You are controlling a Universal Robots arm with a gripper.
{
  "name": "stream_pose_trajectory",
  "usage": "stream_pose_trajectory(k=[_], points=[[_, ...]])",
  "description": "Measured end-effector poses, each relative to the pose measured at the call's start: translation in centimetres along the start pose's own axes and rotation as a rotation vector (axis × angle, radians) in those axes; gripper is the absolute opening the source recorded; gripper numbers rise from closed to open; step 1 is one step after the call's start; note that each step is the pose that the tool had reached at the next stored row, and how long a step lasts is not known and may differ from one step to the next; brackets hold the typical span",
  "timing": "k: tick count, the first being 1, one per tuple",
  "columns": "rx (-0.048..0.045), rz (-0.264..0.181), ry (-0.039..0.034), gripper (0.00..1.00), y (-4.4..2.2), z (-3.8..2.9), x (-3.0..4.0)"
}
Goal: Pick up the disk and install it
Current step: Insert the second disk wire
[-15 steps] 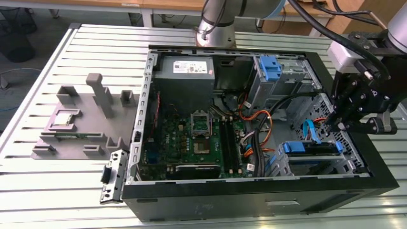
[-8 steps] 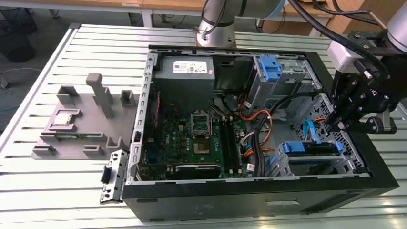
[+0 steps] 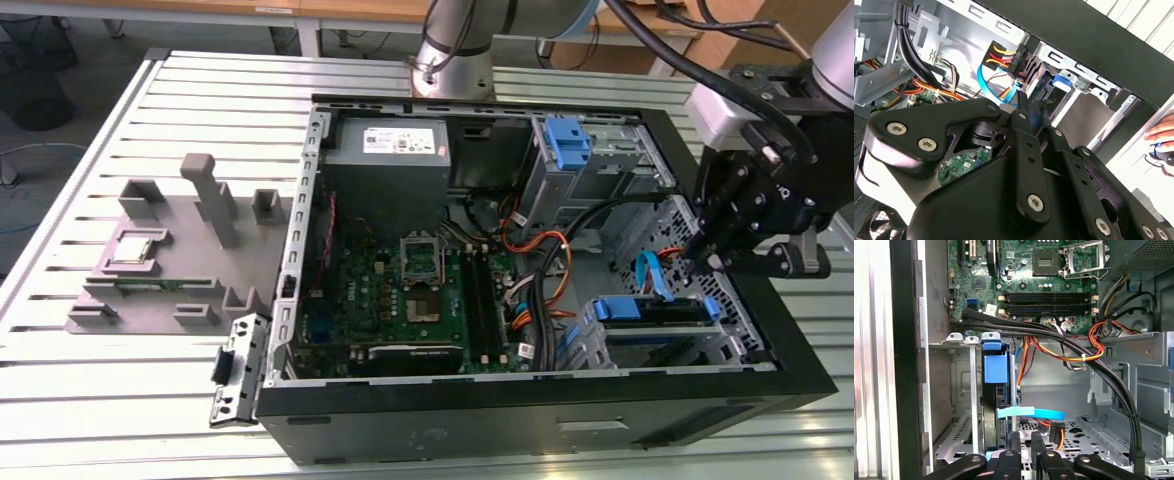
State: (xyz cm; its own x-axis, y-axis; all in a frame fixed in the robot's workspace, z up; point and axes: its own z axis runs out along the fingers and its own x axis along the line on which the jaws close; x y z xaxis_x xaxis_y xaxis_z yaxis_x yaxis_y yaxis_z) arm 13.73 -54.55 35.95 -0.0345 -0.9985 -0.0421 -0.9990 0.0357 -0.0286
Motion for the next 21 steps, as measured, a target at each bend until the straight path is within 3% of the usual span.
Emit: stream_pose_trajectory(k=[8, 16, 21], points=[[0.0000, 0.000, -0.0006, 0.23, -0.05, 0.08, -1.07], [-0.0001, 0.000, -0.0012, 0.23, -0.18, 0.10, -1.41], [-0.0001, 0.000, -0.0027, 0.23, -0.60, 0.15, -1.61]])
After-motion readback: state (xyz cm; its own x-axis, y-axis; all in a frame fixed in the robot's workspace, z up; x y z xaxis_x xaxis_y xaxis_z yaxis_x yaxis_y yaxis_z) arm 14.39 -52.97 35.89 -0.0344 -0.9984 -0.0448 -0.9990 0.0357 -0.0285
